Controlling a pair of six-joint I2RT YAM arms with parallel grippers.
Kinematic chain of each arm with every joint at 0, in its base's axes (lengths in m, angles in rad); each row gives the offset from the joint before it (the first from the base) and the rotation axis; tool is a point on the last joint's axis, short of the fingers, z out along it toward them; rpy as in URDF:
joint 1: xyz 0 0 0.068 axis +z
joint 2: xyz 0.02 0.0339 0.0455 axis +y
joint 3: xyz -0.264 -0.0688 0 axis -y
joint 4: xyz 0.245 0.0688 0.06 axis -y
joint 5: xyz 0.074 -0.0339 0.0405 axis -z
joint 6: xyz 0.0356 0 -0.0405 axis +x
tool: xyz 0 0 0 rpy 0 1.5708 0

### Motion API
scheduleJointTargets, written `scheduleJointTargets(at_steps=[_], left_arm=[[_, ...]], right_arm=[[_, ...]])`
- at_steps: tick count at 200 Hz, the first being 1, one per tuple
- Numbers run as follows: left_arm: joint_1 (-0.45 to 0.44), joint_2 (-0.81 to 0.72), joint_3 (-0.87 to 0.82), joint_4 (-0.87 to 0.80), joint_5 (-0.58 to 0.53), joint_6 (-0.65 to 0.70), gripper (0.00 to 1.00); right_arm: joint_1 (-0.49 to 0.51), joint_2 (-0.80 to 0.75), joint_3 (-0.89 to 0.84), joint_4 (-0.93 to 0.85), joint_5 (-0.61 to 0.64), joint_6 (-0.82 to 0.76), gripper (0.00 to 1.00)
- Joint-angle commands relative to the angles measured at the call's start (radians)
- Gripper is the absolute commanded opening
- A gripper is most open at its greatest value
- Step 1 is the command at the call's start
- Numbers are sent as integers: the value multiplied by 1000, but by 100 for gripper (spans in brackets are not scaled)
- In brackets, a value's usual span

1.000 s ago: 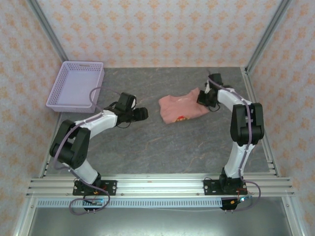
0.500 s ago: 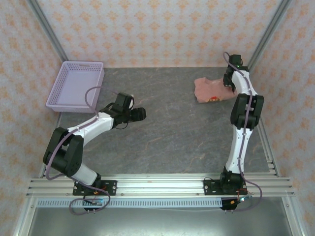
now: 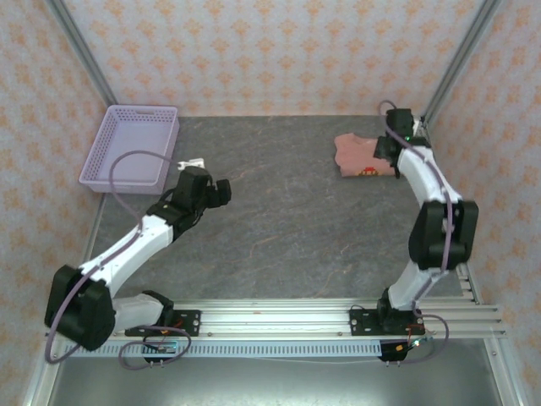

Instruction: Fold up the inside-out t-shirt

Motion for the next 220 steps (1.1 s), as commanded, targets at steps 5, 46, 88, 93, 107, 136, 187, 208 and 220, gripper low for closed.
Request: scheduleJointTargets(at_steps=[5,46,88,93,107,136,187,208,220], left_arm=[[25,-120,-78,96,-267,75,100],[82,-222,-193,189,-478,172,100],[230,-92,-331,483,-313,310,100],[240,-69,-345,528,-289,317,100],[255,-3,-377,652,-245,324,100],[266,132,-370,783,-189,337,100],[285,284,-350,899,-108,378,100],[290,305,-365,949,-78,387,100],[294,306,-365,947,-76,384,100]], right_arm=[[98,-177,-262,241,15,88,97],[120,-350,-630,494,154,159,99],[120,-313,-885,919,182,19,99],[120,-298,-895,953,193,12,99],[118,-295,-889,970,164,1,99],[116,-296,-944,1115,96,-47,99],[105,-202,-995,1304,43,-91,99],[62,-146,-1001,1368,-7,-54,99],[60,-120,-991,1368,9,-52,99]])
